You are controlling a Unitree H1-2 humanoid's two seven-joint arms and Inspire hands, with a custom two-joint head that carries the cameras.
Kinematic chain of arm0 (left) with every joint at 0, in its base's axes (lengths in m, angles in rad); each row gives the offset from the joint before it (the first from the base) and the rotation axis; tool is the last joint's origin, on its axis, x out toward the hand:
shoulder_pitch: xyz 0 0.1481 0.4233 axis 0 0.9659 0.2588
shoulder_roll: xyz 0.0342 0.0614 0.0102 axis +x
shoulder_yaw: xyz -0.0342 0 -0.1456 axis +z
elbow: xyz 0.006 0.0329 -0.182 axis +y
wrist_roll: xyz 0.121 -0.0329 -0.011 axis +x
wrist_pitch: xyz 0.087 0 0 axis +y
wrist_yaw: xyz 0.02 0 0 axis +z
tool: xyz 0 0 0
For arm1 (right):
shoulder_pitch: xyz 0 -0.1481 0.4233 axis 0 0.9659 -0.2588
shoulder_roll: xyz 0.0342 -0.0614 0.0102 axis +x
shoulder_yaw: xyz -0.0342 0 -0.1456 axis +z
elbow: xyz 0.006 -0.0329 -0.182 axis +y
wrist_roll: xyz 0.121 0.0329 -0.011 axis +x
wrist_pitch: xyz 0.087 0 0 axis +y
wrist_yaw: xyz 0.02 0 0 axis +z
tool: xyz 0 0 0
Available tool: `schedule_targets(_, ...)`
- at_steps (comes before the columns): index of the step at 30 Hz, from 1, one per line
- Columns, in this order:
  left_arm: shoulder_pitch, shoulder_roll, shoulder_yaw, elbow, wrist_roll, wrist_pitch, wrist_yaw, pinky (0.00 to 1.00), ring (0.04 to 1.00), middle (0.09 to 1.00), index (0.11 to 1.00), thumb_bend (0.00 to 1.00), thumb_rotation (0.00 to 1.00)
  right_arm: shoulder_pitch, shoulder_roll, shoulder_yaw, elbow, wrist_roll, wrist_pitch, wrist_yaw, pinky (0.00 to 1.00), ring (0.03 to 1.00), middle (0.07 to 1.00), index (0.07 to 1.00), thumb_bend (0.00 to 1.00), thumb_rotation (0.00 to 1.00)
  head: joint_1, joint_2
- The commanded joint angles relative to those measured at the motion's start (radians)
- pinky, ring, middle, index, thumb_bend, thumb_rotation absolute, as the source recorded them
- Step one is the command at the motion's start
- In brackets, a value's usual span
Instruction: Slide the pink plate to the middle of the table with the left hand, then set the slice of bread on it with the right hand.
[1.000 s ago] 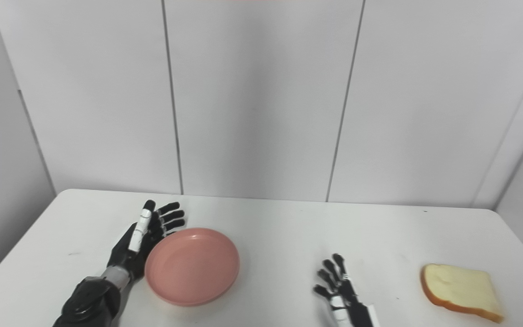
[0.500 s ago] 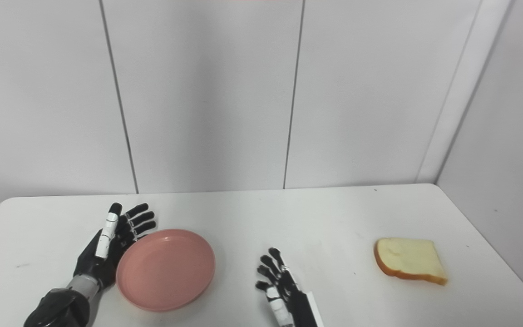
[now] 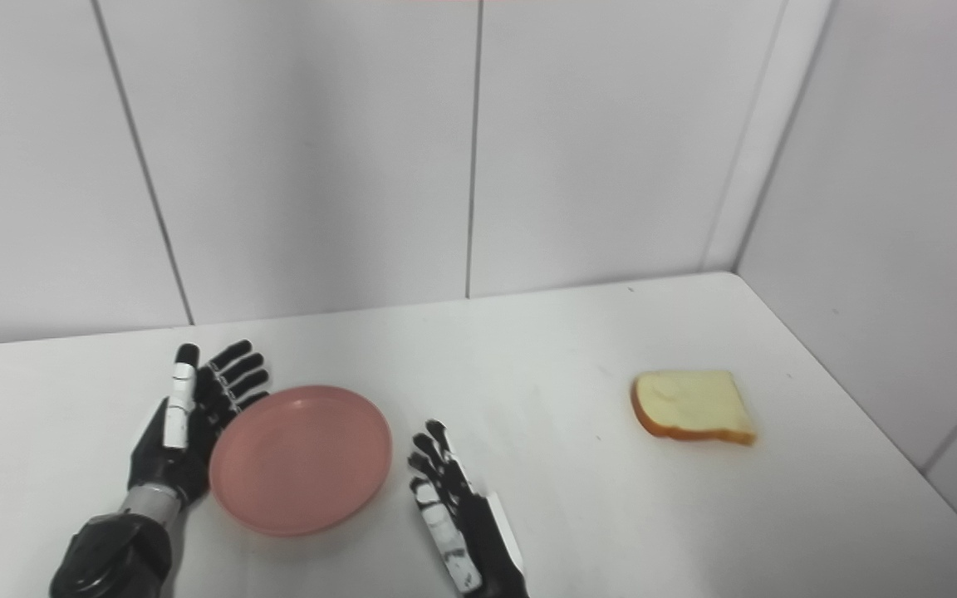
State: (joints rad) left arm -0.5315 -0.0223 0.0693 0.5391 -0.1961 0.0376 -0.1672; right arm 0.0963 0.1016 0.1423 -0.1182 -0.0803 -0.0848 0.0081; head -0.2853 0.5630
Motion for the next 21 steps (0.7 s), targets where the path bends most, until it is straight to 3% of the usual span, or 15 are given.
schedule_targets(1,0.014,-0.005,-0.002,0.006,0.001,0.034,0.014,0.75,0.801,0.788,0.727,0.91,0.92,0.057,0.030,0.019,0.036,-0.002,0.026,-0.009,0.90,0.922,0.954,0.990,0.75,0.99,-0.009,0.002)
schedule_targets(9,0.027,-0.030,-0.004,0.008,0.026,0.053,0.073,0.74,0.774,0.778,0.694,0.90,0.92,0.045,0.011,0.022,0.048,-0.072,-0.085,-0.053,0.87,0.922,0.954,0.999,0.74,1.00,-0.065,-0.002)
schedule_targets(13,0.027,-0.034,-0.003,0.017,0.026,0.054,0.075,0.76,0.776,0.774,0.697,0.90,0.91,0.031,-0.015,-0.006,-0.002,-0.105,-0.155,-0.082,0.86,0.912,0.943,0.985,0.79,1.00,-0.078,-0.003)
schedule_targets(19,0.027,-0.026,-0.010,0.040,0.033,0.048,0.070,0.78,0.772,0.759,0.712,0.91,0.92,-0.005,-0.072,-0.076,-0.122,-0.178,-0.157,-0.099,0.86,0.925,0.945,0.977,0.83,0.99,-0.093,-0.014)
schedule_targets(21,0.029,-0.022,-0.011,0.052,0.033,0.042,0.066,0.77,0.769,0.755,0.699,0.91,0.91,-0.025,-0.108,-0.104,-0.161,-0.185,-0.149,-0.088,0.88,0.931,0.945,0.977,0.93,0.97,-0.097,-0.018)
